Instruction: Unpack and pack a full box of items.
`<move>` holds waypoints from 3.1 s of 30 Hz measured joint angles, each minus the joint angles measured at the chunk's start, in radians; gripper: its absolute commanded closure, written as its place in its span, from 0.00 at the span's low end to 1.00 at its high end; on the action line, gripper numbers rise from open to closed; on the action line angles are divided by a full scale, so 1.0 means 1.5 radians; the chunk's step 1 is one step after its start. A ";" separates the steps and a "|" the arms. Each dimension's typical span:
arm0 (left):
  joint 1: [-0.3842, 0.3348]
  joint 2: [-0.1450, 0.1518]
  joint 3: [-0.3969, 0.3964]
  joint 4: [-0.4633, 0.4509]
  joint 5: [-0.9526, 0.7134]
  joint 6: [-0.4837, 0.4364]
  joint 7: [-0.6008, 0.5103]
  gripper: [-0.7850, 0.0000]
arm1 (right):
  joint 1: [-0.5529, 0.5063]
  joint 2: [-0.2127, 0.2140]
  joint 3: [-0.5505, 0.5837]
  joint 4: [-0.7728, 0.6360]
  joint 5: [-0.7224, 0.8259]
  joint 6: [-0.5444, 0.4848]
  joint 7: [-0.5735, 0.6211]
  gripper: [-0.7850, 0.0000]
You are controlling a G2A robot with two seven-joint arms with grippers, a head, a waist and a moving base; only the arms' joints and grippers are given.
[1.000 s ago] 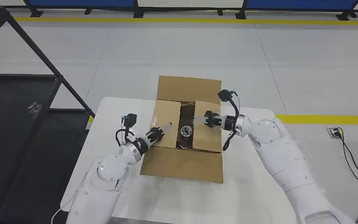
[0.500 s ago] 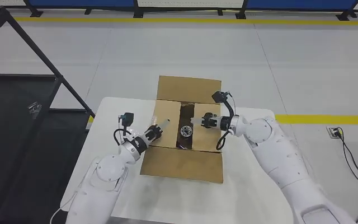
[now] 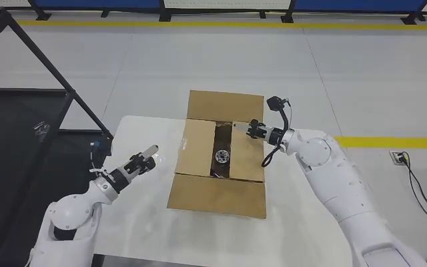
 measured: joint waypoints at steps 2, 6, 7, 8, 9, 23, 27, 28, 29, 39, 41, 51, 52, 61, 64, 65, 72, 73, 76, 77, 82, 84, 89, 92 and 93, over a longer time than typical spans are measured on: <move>0.014 0.008 -0.035 0.015 -0.024 0.012 -0.061 0.00 | -0.004 0.000 0.002 -0.005 0.001 0.003 -0.006 0.00; 0.018 0.022 -0.063 0.044 -0.055 0.055 -0.196 0.00 | -0.013 0.000 0.014 -0.011 -0.007 0.042 -0.077 0.00; 0.017 0.026 -0.064 0.052 -0.061 0.059 -0.238 0.00 | -0.013 -0.001 0.016 -0.008 -0.007 0.054 -0.102 0.00; 0.015 0.029 -0.063 0.060 -0.068 0.063 -0.268 0.00 | -0.013 -0.003 0.018 -0.005 -0.002 0.057 -0.117 0.00; 0.011 0.031 -0.062 0.068 -0.076 0.068 -0.294 0.00 | -0.012 -0.004 0.019 0.000 0.004 0.058 -0.129 0.00; -0.058 0.033 0.072 0.122 -0.147 0.124 -0.367 0.00 | 0.051 -0.040 0.008 0.159 0.019 0.079 -0.315 0.00; -0.065 0.036 0.083 0.129 -0.166 0.132 -0.369 0.00 | 0.074 -0.059 -0.013 0.215 0.019 0.083 -0.327 0.00; -0.067 0.037 0.084 0.131 -0.171 0.135 -0.364 0.00 | 0.080 -0.066 -0.017 0.233 0.024 0.077 -0.329 0.00; -0.068 0.037 0.085 0.131 -0.178 0.139 -0.359 0.00 | 0.084 -0.070 -0.021 0.246 0.026 0.071 -0.331 0.00; -0.076 0.041 0.088 0.134 -0.261 0.175 -0.319 0.00 | 0.113 -0.106 -0.010 0.352 0.121 -0.014 -0.261 0.00; -0.077 0.041 0.087 0.133 -0.266 0.178 -0.301 0.00 | 0.115 -0.107 -0.002 0.361 0.147 -0.033 -0.241 0.00; -0.075 0.033 0.092 0.104 -0.287 0.173 -0.160 0.00 | 0.123 -0.097 0.048 0.384 0.243 -0.115 -0.153 0.00; -0.069 0.031 0.098 0.093 -0.280 0.167 -0.110 0.00 | 0.126 -0.094 0.053 0.387 0.258 -0.128 -0.134 0.00; -0.062 0.029 0.121 0.070 -0.278 0.154 -0.006 0.00 | 0.132 -0.085 0.061 0.380 0.249 -0.162 -0.095 0.00; -0.065 0.028 0.125 0.069 -0.286 0.152 0.013 0.00 | 0.136 -0.082 0.058 0.373 0.235 -0.177 -0.079 0.00; -0.066 0.028 0.126 0.069 -0.288 0.150 0.020 0.00 | 0.137 -0.081 0.058 0.371 0.231 -0.181 -0.074 0.00; -0.079 0.023 0.152 0.055 -0.281 0.130 0.094 0.00 | 0.154 -0.073 0.051 0.350 0.194 -0.214 -0.030 0.00; -0.083 0.022 0.159 0.054 -0.272 0.125 0.107 0.00 | 0.157 -0.071 0.048 0.345 0.185 -0.216 -0.020 0.00; -0.091 0.020 0.180 0.052 -0.241 0.106 0.139 0.00 | 0.164 -0.068 0.042 0.333 0.165 -0.212 0.011 0.00; -0.094 0.019 0.187 0.053 -0.231 0.099 0.148 0.00 | 0.166 -0.067 0.040 0.329 0.157 -0.208 0.018 0.00; -0.109 0.014 0.220 0.067 -0.200 0.078 0.182 0.00 | 0.170 -0.062 0.026 0.298 0.116 -0.186 0.051 0.00; -0.115 0.012 0.231 0.073 -0.187 0.071 0.192 0.00 | 0.167 -0.059 0.024 0.283 0.099 -0.181 0.054 0.00; -0.122 0.008 0.249 0.082 -0.168 0.060 0.217 0.00 | 0.154 -0.049 0.020 0.243 0.061 -0.155 0.057 0.00; -0.123 0.007 0.254 0.082 -0.161 0.056 0.228 0.00 | 0.142 -0.041 0.026 0.217 0.052 -0.143 0.057 0.00; -0.123 0.007 0.254 0.081 -0.160 0.054 0.231 0.00 | 0.138 -0.038 0.029 0.209 0.051 -0.141 0.059 0.00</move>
